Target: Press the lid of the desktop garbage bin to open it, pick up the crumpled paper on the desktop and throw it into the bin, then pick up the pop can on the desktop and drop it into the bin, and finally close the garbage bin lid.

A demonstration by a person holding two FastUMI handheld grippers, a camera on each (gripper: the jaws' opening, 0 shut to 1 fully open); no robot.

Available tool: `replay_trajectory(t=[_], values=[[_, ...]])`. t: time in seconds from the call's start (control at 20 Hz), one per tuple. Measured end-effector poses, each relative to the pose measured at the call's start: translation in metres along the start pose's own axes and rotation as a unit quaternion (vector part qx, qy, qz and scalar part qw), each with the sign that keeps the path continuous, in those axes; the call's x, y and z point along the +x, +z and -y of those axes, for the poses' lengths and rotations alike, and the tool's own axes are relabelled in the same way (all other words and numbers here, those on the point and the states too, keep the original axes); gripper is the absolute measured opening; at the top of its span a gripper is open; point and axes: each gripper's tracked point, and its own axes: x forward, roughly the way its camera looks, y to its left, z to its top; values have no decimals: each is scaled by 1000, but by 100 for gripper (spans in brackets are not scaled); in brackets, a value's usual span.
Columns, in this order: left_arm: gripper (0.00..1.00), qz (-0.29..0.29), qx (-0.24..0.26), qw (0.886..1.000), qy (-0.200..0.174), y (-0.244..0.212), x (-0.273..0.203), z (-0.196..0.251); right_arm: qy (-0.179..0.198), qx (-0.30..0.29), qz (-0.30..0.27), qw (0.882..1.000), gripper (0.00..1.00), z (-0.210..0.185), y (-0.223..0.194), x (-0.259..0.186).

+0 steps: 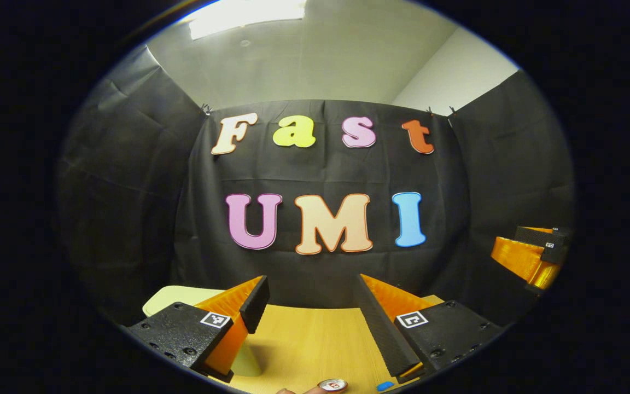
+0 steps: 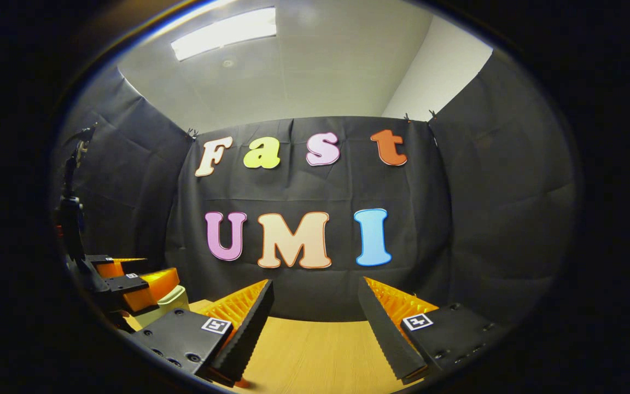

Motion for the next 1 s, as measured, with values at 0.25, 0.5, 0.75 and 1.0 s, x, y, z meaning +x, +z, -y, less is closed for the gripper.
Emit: replay_trajectory(t=[0.25, 0.5, 0.75, 1.0], values=[[92, -2, 4, 1000, 30, -2, 9, -19, 16, -16, -2, 1000, 99, -6, -3, 13], [92, -7, 26, 999, 28, -6, 10, -17, 20, -15, -12, 1000, 98, -5, -12, 17], [87, -4, 44, 999, 22, -5, 8, -14, 25, -23, -10, 999, 99, -7, -10, 16], [49, -35, 29, 998, 38, -24, 10, -27, 25, -25, -10, 999, 98, -5, -11, 13]])
